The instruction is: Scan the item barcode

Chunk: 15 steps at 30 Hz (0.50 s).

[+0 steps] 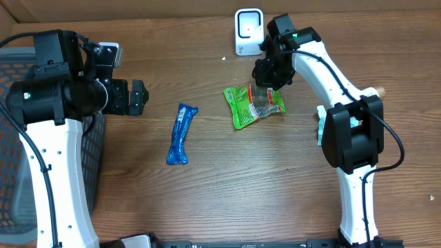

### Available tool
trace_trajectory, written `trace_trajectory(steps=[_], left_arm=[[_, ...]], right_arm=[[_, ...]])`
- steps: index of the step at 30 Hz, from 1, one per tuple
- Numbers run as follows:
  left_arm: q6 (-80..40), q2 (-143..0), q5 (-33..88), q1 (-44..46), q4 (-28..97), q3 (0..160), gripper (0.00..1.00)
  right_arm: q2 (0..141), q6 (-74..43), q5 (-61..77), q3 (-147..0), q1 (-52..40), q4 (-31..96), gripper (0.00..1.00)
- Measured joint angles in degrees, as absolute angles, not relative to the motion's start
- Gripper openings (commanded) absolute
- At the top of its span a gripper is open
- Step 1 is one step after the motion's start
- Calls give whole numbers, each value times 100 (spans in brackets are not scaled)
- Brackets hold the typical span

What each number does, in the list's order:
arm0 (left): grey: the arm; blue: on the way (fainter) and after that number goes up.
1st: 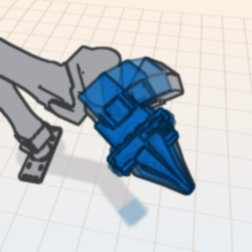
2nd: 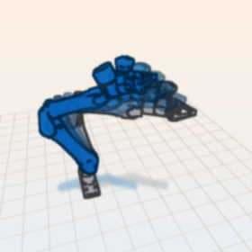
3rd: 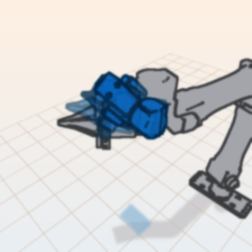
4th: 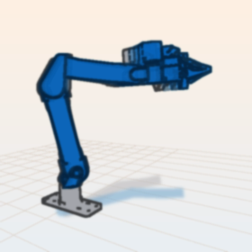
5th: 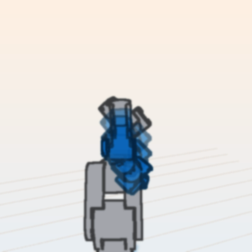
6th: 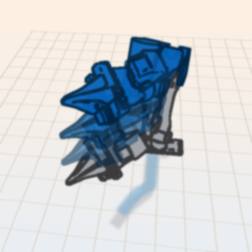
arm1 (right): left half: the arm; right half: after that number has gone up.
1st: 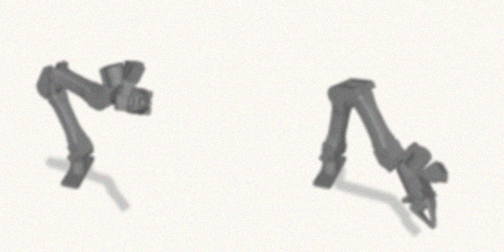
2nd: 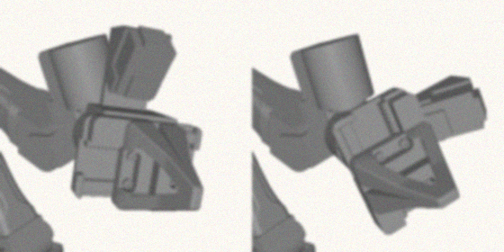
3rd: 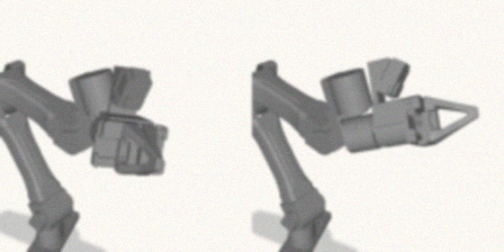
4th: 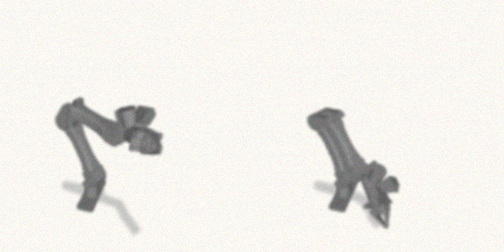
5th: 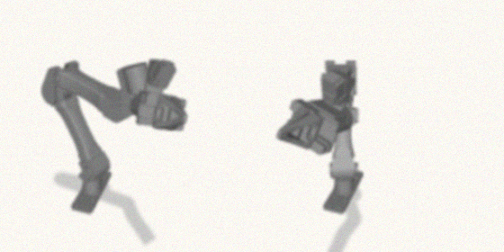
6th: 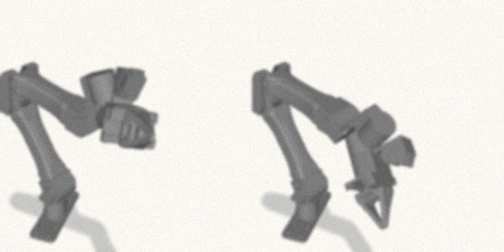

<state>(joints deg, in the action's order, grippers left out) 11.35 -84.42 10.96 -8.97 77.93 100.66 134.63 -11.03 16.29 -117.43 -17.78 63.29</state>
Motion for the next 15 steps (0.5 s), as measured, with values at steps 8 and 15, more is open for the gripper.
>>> trace_trajectory(steps=[8,15], left_arm=[[1133,-8442,1096,-897,7793,10066,100],[1133,-8442,1096,-897,7793,10066,100]], right_arm=[[13463,-1085,1723,-10925,-1782,5516,14],[13463,-941,1885,-10820,-1802,5312,56]])
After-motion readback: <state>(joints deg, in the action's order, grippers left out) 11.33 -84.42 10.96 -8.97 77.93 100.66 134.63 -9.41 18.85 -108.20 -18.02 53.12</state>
